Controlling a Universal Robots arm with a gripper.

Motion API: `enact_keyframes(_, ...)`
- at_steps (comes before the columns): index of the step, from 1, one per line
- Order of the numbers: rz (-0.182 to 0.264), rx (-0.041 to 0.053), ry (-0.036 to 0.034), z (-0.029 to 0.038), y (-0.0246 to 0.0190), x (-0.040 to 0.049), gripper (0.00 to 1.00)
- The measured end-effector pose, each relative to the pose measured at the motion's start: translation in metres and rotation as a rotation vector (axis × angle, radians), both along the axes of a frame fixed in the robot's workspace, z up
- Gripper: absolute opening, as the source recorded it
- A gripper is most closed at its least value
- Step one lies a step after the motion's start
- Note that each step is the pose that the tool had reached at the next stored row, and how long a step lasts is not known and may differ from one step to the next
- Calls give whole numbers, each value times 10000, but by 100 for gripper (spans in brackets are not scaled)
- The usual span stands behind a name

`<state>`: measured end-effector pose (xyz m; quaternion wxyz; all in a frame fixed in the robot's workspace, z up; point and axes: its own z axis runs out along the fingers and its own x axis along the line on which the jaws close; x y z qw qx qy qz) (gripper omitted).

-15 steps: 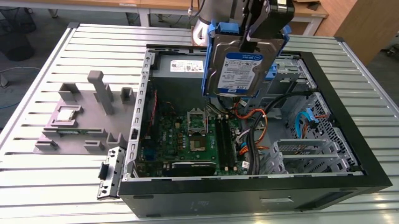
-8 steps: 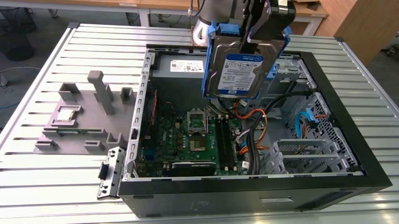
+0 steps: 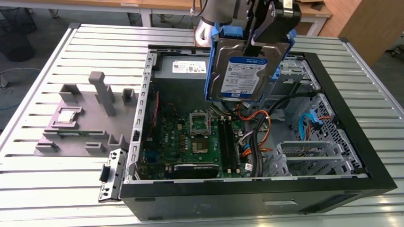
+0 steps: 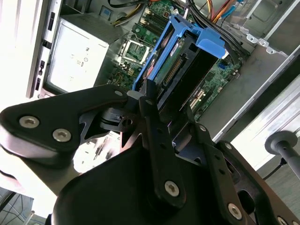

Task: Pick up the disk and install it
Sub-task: 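Pick up the disk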

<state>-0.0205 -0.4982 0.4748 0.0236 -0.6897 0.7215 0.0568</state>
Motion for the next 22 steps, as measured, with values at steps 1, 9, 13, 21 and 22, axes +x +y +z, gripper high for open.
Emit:
enact_keyframes(1, 1, -1, 0, 0, -8, 0, 35)
enact_keyframes(9, 0, -1, 0, 1, -54, 0, 35)
enact_keyframes(13, 0, 0, 0, 0, -64, 0, 35)
enact_keyframes(21, 1, 1, 0, 0, -90, 0, 35)
enact_keyframes(22, 0, 1, 0, 0, -96, 0, 35)
